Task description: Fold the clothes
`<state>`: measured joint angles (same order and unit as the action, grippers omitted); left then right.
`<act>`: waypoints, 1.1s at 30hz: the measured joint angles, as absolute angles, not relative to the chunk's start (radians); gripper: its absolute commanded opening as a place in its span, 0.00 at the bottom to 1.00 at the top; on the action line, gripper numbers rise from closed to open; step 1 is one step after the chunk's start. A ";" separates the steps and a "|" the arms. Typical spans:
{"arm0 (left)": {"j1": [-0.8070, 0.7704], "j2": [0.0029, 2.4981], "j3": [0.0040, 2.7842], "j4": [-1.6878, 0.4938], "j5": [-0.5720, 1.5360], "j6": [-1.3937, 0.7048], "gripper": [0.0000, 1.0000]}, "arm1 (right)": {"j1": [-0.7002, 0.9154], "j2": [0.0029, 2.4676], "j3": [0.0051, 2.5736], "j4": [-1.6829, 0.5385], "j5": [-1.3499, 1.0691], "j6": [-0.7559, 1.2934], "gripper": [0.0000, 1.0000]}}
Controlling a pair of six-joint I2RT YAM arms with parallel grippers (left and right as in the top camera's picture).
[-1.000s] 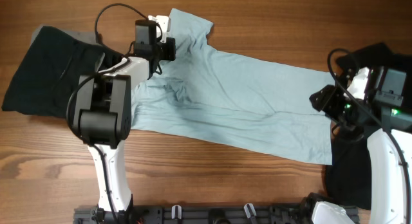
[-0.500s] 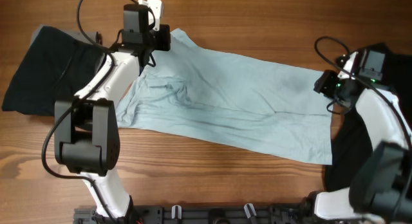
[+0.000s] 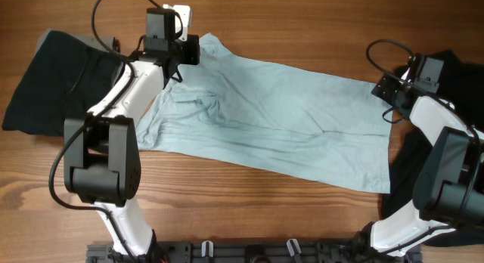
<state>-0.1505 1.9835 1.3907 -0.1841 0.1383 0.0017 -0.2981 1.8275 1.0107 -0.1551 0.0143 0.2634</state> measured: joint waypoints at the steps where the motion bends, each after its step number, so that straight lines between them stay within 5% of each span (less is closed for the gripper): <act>1: -0.150 1.983 1.391 -0.184 0.138 0.002 0.04 | -0.298 1.829 1.011 -0.148 0.022 0.263 0.66; 5: -0.150 1.983 1.391 -0.184 0.138 0.002 0.04 | -0.298 1.876 1.011 -0.138 0.022 0.263 0.49; 9: -0.150 1.983 1.391 -0.184 0.138 0.002 0.04 | -0.300 1.910 1.018 -0.111 -0.036 0.261 0.18; 13: -0.150 1.983 1.391 -0.184 0.138 0.002 0.04 | -0.301 1.913 1.020 -0.111 -0.068 0.265 0.04; 21: -0.150 1.983 1.391 -0.183 0.138 0.002 0.04 | -0.301 1.834 1.023 -0.143 -0.085 0.282 0.04; 33: -0.150 1.924 1.390 -0.338 0.067 0.002 0.04 | -0.324 1.593 1.036 -0.493 -0.078 0.410 0.04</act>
<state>-0.1505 1.9236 1.3903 -0.3378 0.0666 0.0017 -0.3241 1.5932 1.0359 -0.4927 -0.0780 0.4095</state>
